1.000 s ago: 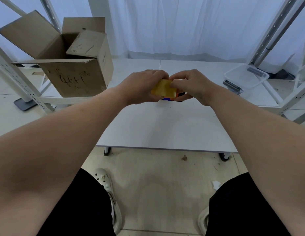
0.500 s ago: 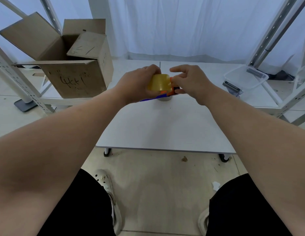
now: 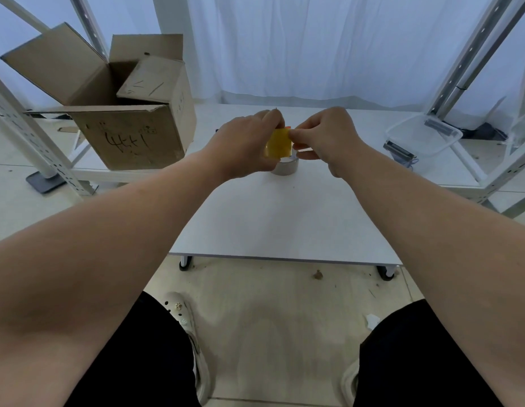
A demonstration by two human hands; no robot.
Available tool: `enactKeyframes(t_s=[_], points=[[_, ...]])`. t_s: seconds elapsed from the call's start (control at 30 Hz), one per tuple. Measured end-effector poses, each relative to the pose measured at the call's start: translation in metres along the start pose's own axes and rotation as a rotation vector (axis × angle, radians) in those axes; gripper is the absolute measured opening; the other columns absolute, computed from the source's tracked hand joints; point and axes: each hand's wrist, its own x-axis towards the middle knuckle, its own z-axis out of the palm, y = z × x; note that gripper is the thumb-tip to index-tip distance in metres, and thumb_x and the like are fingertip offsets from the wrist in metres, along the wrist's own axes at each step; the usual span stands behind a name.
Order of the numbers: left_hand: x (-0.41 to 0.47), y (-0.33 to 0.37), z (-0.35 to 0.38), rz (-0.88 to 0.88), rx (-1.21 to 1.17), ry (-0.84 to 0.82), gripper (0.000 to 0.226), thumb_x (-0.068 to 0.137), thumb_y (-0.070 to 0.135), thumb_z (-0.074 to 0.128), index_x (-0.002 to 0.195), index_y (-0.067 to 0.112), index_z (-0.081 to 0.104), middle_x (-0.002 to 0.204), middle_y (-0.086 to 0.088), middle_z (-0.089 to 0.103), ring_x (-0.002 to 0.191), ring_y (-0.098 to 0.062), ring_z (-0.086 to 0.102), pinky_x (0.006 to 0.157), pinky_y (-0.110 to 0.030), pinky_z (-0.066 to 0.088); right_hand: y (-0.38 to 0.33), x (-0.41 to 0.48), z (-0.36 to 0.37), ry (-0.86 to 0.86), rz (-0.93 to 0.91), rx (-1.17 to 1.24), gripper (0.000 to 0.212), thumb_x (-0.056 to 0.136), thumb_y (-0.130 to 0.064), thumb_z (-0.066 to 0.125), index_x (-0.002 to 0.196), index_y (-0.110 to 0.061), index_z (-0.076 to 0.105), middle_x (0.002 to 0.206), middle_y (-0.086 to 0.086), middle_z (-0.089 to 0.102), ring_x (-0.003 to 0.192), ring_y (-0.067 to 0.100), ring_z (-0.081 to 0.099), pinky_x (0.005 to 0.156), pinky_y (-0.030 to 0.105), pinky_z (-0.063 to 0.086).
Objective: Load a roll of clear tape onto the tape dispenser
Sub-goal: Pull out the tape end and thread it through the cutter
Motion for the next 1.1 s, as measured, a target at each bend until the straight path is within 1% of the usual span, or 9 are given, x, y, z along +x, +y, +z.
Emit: enactKeyframes(t_s=[0.13,0.23,0.33,0.4,0.53,0.67,0.77,0.93,1.1], points=[[0.001,0.004,0.001,0.065,0.134,-0.017,0.053,0.081,0.028,0.068,0.125,0.011,0.044,0.122,-0.011,0.056,0.100,-0.031,0.057,0.073,-0.030,0.035,-0.003,-0.001,0.001,0.010,0.013,-0.093,0.015,0.078,-0.010,0.070,0.088,0.001,0.071,0.090,0.018,0.072,0.080,0.027,0.072,0.074,0.041,0.061],[0.001,0.004,0.001,0.092,0.148,-0.024,0.052,0.081,0.028,0.068,0.124,0.010,0.045,0.121,-0.011,0.057,0.100,-0.030,0.057,0.074,-0.029,0.035,-0.004,-0.002,0.001,0.020,-0.029,-0.162,0.013,0.071,-0.009,0.068,0.078,0.002,0.070,0.084,0.021,0.071,0.083,0.032,0.071,0.077,0.051,0.058],[0.001,0.004,0.001,0.101,0.123,-0.033,0.054,0.080,0.028,0.070,0.124,0.010,0.045,0.122,-0.011,0.056,0.102,-0.030,0.056,0.077,-0.031,0.037,-0.003,-0.003,0.001,0.023,-0.045,-0.176,0.018,0.069,-0.011,0.066,0.076,0.005,0.068,0.082,0.022,0.071,0.084,0.035,0.069,0.077,0.054,0.057],[0.000,0.004,0.000,0.099,0.092,-0.023,0.053,0.079,0.027,0.070,0.122,0.009,0.046,0.121,-0.011,0.057,0.101,-0.030,0.056,0.077,-0.031,0.037,-0.004,-0.005,0.002,0.025,-0.067,-0.179,0.022,0.071,-0.015,0.066,0.075,0.006,0.066,0.079,0.020,0.070,0.083,0.034,0.069,0.076,0.053,0.057],[0.001,0.004,0.000,0.052,-0.011,0.007,0.049,0.077,0.024,0.069,0.119,0.009,0.047,0.117,-0.008,0.058,0.097,-0.028,0.055,0.072,-0.028,0.033,-0.005,-0.004,0.001,0.017,-0.082,-0.124,0.019,0.072,-0.018,0.066,0.064,-0.003,0.056,0.076,0.017,0.064,0.082,0.034,0.069,0.075,0.052,0.057],[0.000,-0.001,0.000,-0.033,-0.150,0.018,0.055,0.074,0.028,0.073,0.119,0.013,0.045,0.116,-0.005,0.056,0.094,-0.025,0.053,0.069,-0.029,0.036,-0.003,-0.002,-0.005,0.015,-0.031,0.045,0.018,0.077,-0.010,0.061,0.082,0.007,0.064,0.081,0.024,0.063,0.081,0.037,0.069,0.076,0.050,0.058],[0.000,-0.004,-0.002,-0.077,-0.217,0.021,0.059,0.073,0.031,0.076,0.120,0.014,0.045,0.116,-0.004,0.055,0.092,-0.021,0.050,0.070,-0.029,0.038,-0.003,-0.003,-0.005,-0.023,-0.014,0.129,0.018,0.082,-0.008,0.064,0.089,0.009,0.065,0.093,0.026,0.069,0.089,0.036,0.070,0.076,0.043,0.060],[0.002,-0.006,-0.001,-0.121,-0.267,0.030,0.064,0.072,0.045,0.075,0.120,0.014,0.045,0.116,-0.003,0.057,0.092,-0.016,0.049,0.072,-0.027,0.040,-0.001,-0.005,-0.001,-0.085,-0.040,-0.006,0.017,0.079,-0.011,0.072,0.091,0.000,0.071,0.096,0.018,0.070,0.089,0.029,0.070,0.081,0.039,0.060],[0.003,-0.007,0.001,-0.146,-0.271,0.024,0.062,0.074,0.044,0.073,0.120,0.015,0.045,0.118,-0.003,0.058,0.093,-0.014,0.050,0.072,-0.026,0.040,0.001,-0.004,-0.001,-0.066,-0.073,-0.070,0.014,0.078,-0.009,0.071,0.088,0.001,0.072,0.088,0.020,0.072,0.085,0.030,0.071,0.082,0.042,0.059]])
